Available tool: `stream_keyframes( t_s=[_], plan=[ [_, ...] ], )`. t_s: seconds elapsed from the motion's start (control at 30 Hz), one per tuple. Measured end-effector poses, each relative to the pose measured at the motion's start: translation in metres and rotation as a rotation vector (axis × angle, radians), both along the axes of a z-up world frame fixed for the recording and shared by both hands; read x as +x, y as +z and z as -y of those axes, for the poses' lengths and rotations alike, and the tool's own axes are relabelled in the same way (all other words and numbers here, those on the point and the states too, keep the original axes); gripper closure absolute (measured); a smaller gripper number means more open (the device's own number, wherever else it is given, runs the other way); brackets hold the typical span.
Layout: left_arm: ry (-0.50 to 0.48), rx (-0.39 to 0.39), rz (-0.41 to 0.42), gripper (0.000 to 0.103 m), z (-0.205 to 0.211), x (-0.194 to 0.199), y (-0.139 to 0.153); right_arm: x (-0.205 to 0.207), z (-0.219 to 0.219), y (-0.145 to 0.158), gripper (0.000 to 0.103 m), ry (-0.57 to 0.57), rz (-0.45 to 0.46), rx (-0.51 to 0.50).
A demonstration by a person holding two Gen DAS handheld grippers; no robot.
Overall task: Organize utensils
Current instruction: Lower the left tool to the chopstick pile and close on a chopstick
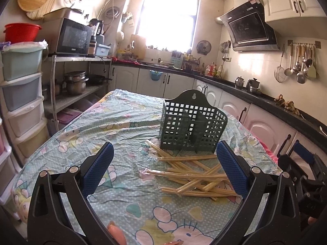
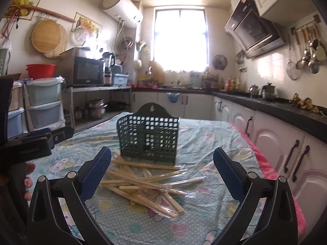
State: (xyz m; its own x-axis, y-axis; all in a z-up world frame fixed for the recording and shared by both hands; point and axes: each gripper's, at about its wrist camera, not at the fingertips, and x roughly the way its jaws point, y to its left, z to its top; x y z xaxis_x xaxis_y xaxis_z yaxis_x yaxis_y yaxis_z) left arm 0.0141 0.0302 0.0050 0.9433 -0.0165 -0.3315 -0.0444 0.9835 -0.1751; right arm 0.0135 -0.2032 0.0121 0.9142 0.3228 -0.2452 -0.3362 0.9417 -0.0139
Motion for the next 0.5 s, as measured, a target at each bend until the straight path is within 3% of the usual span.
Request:
stream_keyframes(
  t_s=[0.27, 0.4, 0.5],
  plan=[
    [-0.004, -0.066, -0.083, 0.01, -0.025, 0.021, -0.005, 0.023, -0.001, 0.007, 0.006, 0.063, -0.08, -0.009],
    [-0.044, -0.138, -0.113, 0.01, -0.036, 0.035, -0.004, 0.041, 0.0, 0.011, 0.006, 0.071, -0.121, -0.032],
    [-0.063, -0.146, -0.129, 0.01, -0.037, 0.047, -0.002, 0.063, 0.001, 0.014, 0.006, 0.073, -0.176, -0.036]
  ],
)
